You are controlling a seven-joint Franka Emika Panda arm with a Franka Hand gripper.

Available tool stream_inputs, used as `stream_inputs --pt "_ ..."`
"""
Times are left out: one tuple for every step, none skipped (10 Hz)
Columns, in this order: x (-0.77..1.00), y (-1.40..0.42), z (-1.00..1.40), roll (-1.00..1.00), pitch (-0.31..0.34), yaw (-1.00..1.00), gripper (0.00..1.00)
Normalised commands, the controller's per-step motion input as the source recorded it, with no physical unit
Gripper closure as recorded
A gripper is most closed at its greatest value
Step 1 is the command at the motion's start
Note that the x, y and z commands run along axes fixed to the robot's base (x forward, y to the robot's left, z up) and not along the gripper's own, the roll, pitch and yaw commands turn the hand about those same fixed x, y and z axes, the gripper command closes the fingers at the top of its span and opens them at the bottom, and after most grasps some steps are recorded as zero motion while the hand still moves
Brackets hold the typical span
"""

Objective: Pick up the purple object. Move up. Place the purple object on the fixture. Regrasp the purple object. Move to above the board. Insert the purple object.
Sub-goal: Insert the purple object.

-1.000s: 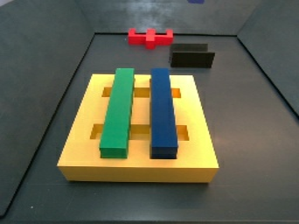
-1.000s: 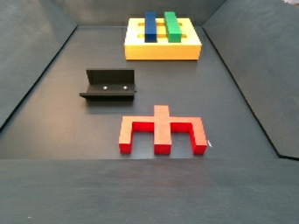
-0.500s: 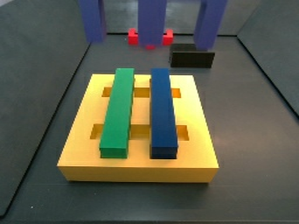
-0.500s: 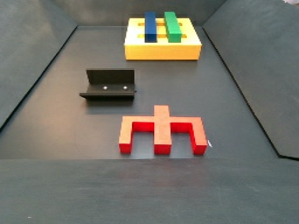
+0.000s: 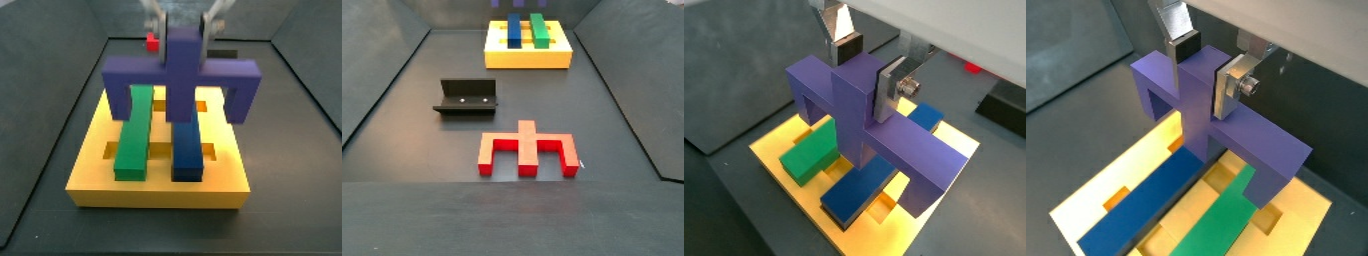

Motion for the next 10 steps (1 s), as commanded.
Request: stream_inputs --pt "-0.05 0.0 -0.42 0.0 -0.181 0.12 1.0" --pt "-0.03 -0.02 -0.29 0.03 -0.137 0.19 1.0" --pt "-0.09 -0.07 -0.22 0.07 -0.124 0.22 1.0" --pt "0.01 -0.1 -0.08 0.06 0.0 0.13 1.0" --pt "0.0 -0.03 0.0 0.07 0.0 0.03 1.0" --pt "0.0 -0.02 0.0 0.09 0.0 0.0 1.0" --pt "0.0 0.0 0.0 0.09 0.0 0.0 1.0" --pt "-0.14 0.0 0.0 0.05 0.0 0.0 1.0" --pt "-0.11 0.0 0.03 0.09 0.0 0.0 1.0" --pt "-0.21 0.0 0.0 0.11 0.0 0.0 1.0"
